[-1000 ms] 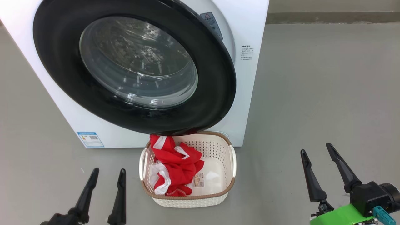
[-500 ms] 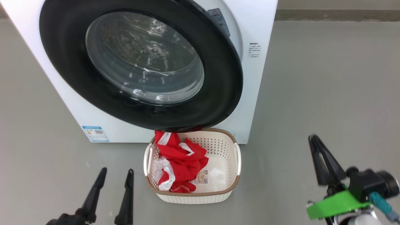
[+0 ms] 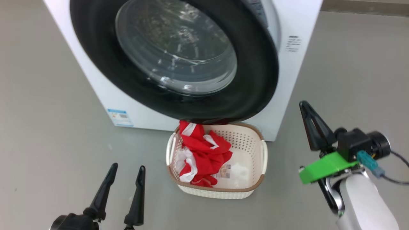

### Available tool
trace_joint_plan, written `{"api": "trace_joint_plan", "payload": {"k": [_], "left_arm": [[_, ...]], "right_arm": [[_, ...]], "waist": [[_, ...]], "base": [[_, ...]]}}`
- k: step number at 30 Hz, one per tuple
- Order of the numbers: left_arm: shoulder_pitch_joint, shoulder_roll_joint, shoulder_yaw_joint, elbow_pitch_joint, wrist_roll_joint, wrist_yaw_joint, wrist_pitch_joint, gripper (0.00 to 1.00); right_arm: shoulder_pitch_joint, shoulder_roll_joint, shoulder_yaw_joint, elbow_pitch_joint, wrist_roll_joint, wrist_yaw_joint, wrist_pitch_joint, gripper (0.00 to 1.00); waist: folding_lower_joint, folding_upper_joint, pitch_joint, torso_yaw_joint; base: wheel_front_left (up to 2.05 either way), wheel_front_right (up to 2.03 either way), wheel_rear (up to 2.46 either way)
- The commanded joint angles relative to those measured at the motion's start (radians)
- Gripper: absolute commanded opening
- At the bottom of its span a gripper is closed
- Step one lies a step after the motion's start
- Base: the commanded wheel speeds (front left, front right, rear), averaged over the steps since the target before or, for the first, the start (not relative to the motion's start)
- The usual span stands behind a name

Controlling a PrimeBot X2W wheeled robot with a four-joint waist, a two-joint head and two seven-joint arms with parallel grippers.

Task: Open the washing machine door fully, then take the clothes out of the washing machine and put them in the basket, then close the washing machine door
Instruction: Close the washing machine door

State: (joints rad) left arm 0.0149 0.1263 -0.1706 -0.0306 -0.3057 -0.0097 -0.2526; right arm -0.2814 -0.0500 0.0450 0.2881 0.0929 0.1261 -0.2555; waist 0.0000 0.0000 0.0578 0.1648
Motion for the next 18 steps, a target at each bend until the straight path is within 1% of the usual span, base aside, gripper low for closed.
{"api": "trace_joint_plan", "payload": {"k": [1, 4, 5, 7, 18], "left_arm": [[-0.042, 0.002, 0.028, -0.029, 0.012, -0.006, -0.009, 1.0], [-0.053, -0.002, 0.023, -0.03, 0.014, -0.013, -0.009, 1.0], [-0.053, -0.002, 0.023, -0.03, 0.014, -0.013, -0.009, 1.0], [-0.064, -0.009, 0.017, -0.035, 0.015, -0.018, -0.009, 1.0], [-0.099, -0.036, 0.013, -0.028, 0.012, -0.04, -0.009, 1.0]], "right_arm": [[-0.082, 0.0, 0.029, 0.007, -0.01, 0.005, -0.006, 0.0], [-0.14, 0.0, 0.026, 0.046, -0.021, 0.005, -0.006, 0.0], [-0.14, 0.0, 0.026, 0.046, -0.021, 0.005, -0.006, 0.0], [-0.195, 0.0, 0.014, 0.084, -0.042, 0.005, -0.006, 0.0], [-0.36, 0.0, -0.017, 0.182, -0.102, 0.005, -0.006, 0.0]], "waist": [[0.0, 0.0, 0.037, 0.049], [0.0, 0.0, 0.06, 0.079], [0.0, 0.0, 0.06, 0.079], [0.0, 0.0, 0.087, 0.107], [0.0, 0.0, 0.177, 0.167]], "base": [[0.0, 0.0, 0.0], [0.0, 0.0, 0.0], [0.0, 0.0, 0.0], [0.0, 0.0, 0.0], [0.0, 0.0, 0.0]]}}
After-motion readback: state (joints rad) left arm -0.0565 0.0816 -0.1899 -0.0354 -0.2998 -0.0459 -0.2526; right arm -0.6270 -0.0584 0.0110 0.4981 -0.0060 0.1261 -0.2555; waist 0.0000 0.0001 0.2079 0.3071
